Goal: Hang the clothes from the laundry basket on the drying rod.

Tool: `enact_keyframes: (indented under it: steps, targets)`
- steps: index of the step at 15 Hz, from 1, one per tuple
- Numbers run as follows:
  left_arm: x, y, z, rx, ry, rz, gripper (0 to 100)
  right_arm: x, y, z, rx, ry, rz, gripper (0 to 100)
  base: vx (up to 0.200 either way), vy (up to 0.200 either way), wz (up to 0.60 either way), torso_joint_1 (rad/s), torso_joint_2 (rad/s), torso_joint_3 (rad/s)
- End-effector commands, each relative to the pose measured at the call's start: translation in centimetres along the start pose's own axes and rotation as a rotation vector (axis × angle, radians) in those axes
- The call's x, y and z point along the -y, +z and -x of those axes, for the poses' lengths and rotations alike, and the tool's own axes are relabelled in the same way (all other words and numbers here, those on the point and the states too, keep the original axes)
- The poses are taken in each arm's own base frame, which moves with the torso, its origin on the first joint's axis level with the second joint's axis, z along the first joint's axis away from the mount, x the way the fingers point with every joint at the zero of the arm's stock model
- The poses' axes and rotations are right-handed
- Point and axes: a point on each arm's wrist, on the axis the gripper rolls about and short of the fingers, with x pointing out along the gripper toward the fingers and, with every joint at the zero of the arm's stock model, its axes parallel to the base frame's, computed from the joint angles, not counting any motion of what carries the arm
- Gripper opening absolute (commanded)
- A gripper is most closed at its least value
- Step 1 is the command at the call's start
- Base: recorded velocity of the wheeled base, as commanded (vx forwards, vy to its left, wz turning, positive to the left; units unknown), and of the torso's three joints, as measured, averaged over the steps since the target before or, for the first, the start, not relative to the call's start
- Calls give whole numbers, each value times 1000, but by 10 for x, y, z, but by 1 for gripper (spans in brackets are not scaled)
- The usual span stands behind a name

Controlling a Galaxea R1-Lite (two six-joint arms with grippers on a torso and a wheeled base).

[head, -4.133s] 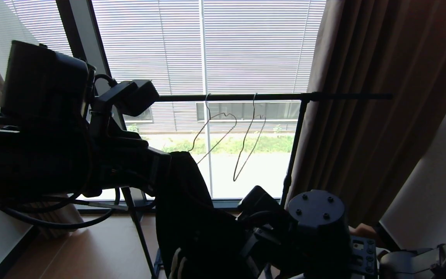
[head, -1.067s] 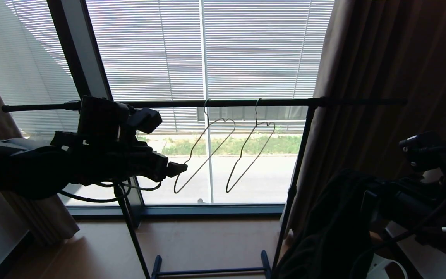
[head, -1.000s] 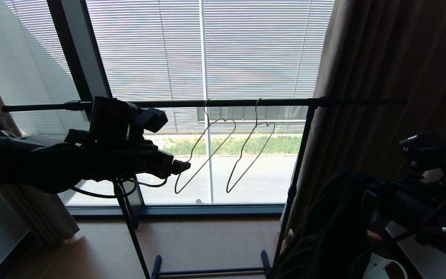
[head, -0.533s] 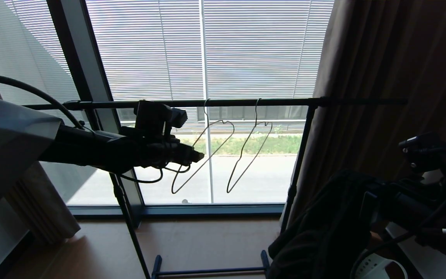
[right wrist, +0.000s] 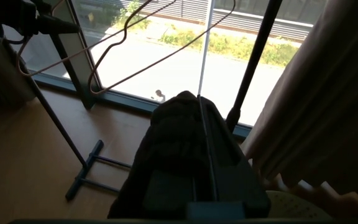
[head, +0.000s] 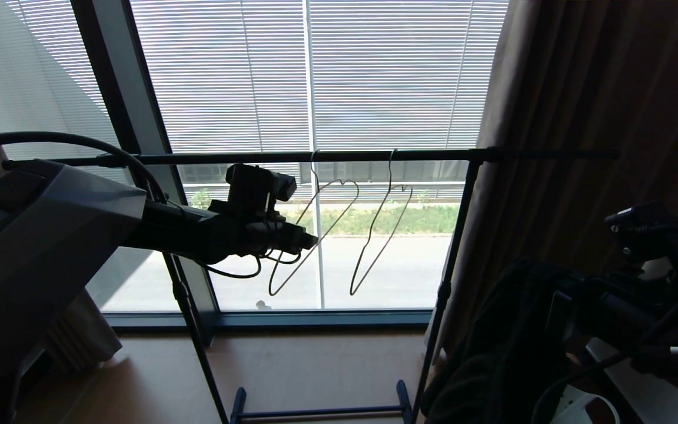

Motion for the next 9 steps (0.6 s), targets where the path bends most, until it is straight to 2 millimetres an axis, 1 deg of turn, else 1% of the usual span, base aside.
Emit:
enact_keyframes:
  steps: [1,3,4,9]
  targets:
    - [1,-2,-5,-5,0,1,100,0,-1,-1,-6,0,1,0,0,0,0,0,0,0]
    - [2,-1,-6,0,-1,-1,100,0,-1,-1,-3,0,0,0,0,0,0,0,0,0]
    - [2,0,-6,1,-1,-1,0,0,0,-1,-2,0,0,0,0,0,0,0,0,0]
    - [1,0,-4,2,4,3,0,0,-1,-1,-6,0,1,0,0,0,0,0,0,0]
